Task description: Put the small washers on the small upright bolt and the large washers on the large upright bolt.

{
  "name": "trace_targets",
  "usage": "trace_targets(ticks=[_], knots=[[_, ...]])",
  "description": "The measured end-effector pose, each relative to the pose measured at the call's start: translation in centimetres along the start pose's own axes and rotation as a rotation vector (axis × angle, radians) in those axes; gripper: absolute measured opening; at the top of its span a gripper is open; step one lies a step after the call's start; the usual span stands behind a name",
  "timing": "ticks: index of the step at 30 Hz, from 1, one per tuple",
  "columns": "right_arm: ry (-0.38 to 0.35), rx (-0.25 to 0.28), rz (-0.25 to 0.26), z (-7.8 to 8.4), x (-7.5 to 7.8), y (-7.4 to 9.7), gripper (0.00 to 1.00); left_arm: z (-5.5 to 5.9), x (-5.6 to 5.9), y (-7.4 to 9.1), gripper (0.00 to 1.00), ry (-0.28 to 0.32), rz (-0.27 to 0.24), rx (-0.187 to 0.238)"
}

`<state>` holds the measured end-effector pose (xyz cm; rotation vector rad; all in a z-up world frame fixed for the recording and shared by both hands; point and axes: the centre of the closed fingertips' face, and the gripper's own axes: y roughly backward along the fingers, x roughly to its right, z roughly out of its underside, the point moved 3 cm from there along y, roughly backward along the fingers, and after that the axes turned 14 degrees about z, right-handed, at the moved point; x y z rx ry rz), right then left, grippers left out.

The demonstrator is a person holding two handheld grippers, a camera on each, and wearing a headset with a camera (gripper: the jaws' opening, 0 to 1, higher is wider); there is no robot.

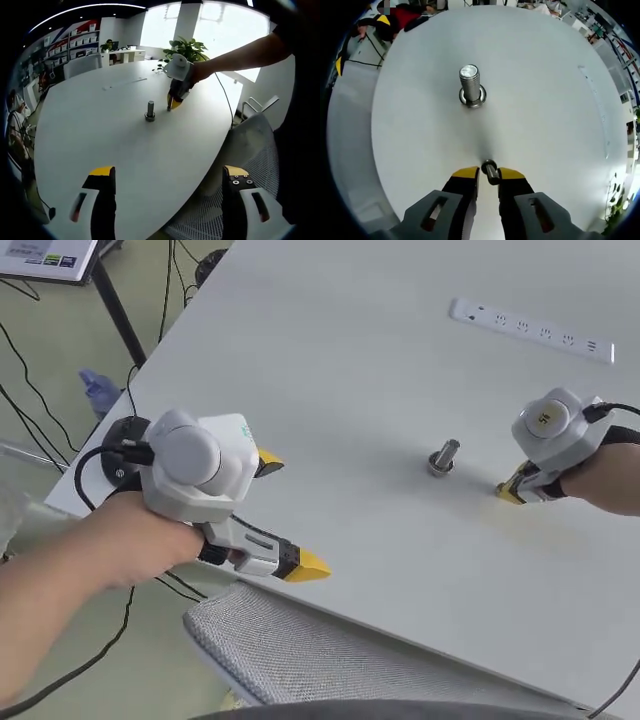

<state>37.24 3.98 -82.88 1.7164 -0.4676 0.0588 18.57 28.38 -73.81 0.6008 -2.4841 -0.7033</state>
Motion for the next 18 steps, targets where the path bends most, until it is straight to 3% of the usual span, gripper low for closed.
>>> trace_targets(ticks=[18], knots=[[-0.008,0.019,-0.019,-0.48,0.21,0.34,0.25,0.24,0.34,0.24,0.88,0.003,-0.005,0.000]])
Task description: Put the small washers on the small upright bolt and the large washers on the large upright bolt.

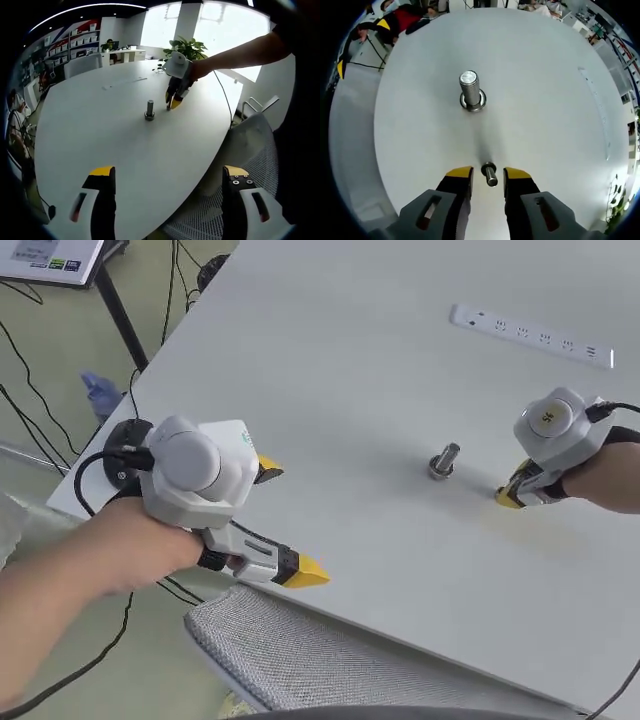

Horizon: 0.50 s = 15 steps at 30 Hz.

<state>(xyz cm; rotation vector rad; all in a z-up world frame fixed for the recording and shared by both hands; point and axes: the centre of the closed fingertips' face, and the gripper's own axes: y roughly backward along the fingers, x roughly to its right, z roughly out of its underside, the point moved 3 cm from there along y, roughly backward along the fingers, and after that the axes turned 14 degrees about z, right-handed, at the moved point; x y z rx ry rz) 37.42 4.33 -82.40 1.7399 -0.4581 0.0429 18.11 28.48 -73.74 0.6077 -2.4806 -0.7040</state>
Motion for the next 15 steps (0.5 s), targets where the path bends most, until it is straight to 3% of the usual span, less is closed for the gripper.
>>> trace_targets(ticks=[6,15], knots=[[0.004,0.000,-0.003,0.1,0.1,0.5,0.26,-0.1,0.1,0.2,0.90,-0.004,-0.004,0.005],[0.007,0.042,0.010,-0.4,0.3,1.8,0.31,0.0,0.6,0.0,0.92,-0.007,0.009,-0.008]])
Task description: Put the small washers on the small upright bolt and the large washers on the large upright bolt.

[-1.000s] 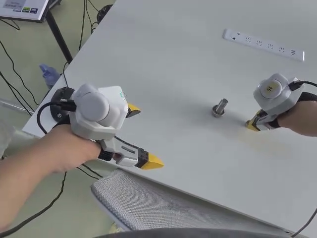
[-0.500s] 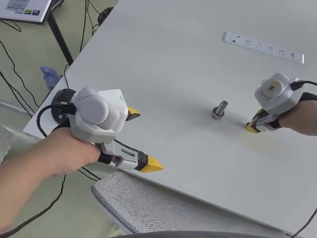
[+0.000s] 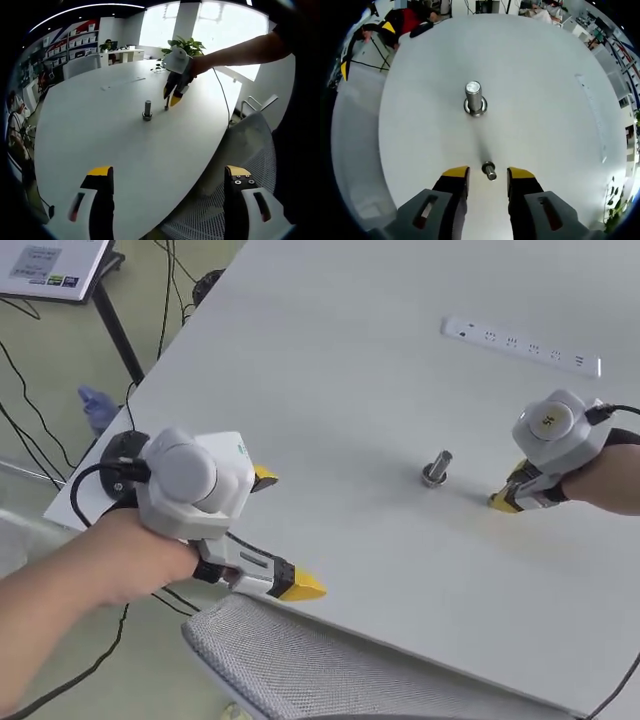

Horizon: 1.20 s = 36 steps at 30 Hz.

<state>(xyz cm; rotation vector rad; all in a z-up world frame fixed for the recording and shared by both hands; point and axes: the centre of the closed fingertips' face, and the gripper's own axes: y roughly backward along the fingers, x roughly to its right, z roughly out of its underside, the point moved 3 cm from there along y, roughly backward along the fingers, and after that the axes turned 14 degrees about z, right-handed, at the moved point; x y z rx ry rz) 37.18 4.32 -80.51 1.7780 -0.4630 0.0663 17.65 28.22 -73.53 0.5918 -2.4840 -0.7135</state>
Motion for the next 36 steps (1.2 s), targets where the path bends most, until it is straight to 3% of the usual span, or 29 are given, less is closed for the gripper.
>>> trace_targets(ticks=[3,14,19,26,29,36], knots=[[-0.011,0.018,0.000,-0.1,0.0,0.7,0.32,-0.5,0.2,-0.1,0.92,-0.043,0.002,0.019],[-0.028,0.082,-0.016,-0.2,-0.1,2.0,0.38,-1.2,1.0,-0.6,0.94,-0.028,0.007,0.028],[-0.059,0.126,-0.009,-0.3,-0.2,3.2,0.40,-0.7,1.0,-0.7,0.94,-0.016,0.006,0.020],[-0.137,0.231,0.019,-0.4,-0.2,5.3,0.42,-1.2,1.0,-0.9,0.95,-0.021,0.004,0.026],[-0.184,0.243,0.013,-0.2,-0.4,5.8,0.45,-1.5,0.9,-1.1,0.96,-0.022,0.006,0.031],[-0.250,0.322,0.040,-0.2,-1.1,7.4,0.50,-1.6,0.8,-1.3,0.95,-0.029,0.011,0.021]])
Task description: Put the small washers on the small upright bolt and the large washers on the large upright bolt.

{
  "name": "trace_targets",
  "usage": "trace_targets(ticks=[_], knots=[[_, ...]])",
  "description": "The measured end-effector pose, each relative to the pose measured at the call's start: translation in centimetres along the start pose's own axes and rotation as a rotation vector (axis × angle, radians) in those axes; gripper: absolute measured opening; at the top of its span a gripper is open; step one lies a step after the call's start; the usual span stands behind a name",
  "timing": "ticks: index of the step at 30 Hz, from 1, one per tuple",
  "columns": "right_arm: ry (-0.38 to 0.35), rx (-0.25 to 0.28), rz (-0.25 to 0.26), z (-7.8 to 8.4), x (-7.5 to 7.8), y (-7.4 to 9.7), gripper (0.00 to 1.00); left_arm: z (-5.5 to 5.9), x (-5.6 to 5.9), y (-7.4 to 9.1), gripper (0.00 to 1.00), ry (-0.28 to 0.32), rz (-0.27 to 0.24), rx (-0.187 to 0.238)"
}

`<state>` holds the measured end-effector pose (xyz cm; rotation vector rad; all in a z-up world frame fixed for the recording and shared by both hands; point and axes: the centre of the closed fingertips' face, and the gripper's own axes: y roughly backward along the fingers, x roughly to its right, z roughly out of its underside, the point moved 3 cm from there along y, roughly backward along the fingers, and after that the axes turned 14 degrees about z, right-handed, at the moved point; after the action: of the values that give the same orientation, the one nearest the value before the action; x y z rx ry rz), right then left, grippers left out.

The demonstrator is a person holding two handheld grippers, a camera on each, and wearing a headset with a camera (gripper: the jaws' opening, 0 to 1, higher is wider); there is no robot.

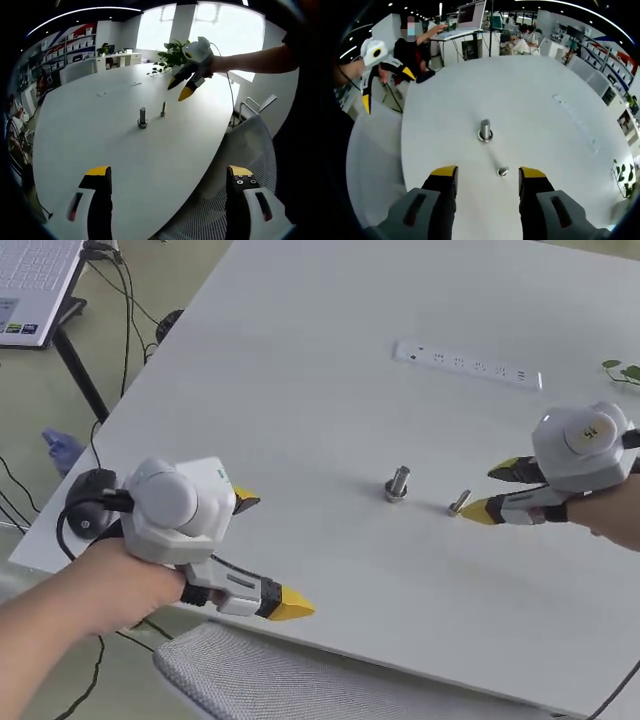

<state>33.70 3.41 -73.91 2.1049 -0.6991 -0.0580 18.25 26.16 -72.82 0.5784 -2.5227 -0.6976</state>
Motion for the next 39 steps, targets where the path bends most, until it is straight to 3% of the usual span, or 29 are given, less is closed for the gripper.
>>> trace_targets(ticks=[13,17,19,29,31,33,35,39], knots=[[-0.097,0.096,0.031,0.9,-1.0,2.7,0.60,-0.1,-0.1,0.2,0.95,-0.003,-0.019,0.022],[-0.152,0.140,0.042,1.2,-1.1,3.9,0.64,-0.2,0.1,0.2,0.96,0.013,-0.020,0.044],[-0.181,0.192,0.042,0.8,-1.4,4.9,0.65,-0.3,0.1,0.4,0.96,0.014,-0.023,0.054],[-0.266,0.264,0.053,1.8,-2.8,7.7,0.69,-1.2,0.8,0.7,0.97,0.009,-0.046,0.099],[-0.274,0.269,0.050,2.2,-3.2,8.0,0.69,-1.4,1.0,0.8,0.97,0.013,-0.048,0.111],[-0.283,0.277,0.048,2.7,-3.6,8.2,0.70,-1.8,1.2,0.9,0.97,0.038,-0.048,0.150],[-0.288,0.277,0.047,3.1,-3.9,8.4,0.71,-1.5,1.2,0.9,0.97,0.036,-0.057,0.141],[-0.300,0.262,0.055,4.7,-4.6,8.2,0.76,-1.3,1.4,0.7,0.98,0.052,-0.053,0.164]])
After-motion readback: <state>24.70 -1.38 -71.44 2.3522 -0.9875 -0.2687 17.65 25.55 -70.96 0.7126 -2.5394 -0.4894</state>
